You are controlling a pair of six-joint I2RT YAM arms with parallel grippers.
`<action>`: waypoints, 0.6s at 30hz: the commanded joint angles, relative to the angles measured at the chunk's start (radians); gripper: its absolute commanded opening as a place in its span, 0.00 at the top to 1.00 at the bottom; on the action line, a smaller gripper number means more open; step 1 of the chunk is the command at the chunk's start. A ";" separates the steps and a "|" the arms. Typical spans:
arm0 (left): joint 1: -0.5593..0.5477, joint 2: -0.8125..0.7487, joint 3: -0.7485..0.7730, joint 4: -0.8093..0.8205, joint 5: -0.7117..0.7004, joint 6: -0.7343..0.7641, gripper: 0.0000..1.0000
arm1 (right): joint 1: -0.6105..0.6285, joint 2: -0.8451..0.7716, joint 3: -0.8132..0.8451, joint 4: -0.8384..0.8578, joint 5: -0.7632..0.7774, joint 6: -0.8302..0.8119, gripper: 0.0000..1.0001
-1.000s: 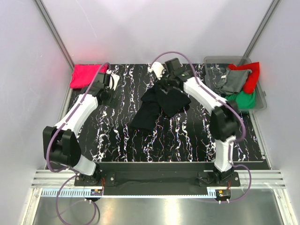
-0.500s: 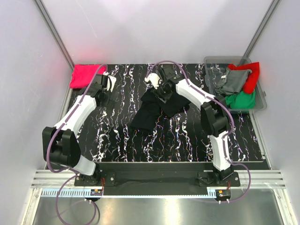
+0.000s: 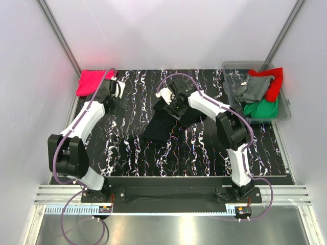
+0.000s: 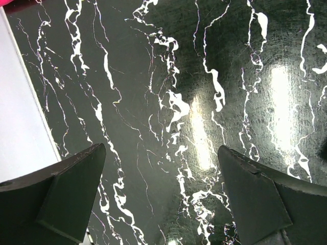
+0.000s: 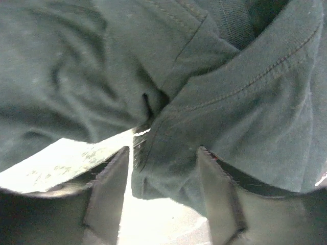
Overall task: Fold and stack the t-shirts
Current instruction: Flatten the tshirt out
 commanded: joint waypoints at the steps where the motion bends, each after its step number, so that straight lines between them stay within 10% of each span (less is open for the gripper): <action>1: 0.002 -0.013 0.040 0.031 -0.009 -0.001 0.01 | 0.012 0.027 0.033 0.035 0.071 0.014 0.41; 7: 0.002 -0.003 0.049 0.030 -0.011 -0.001 0.01 | 0.012 -0.023 -0.009 0.075 0.172 -0.010 0.99; 18: 0.003 0.036 0.069 0.035 0.074 0.010 0.04 | 0.031 -0.422 0.131 0.049 0.148 -0.233 1.00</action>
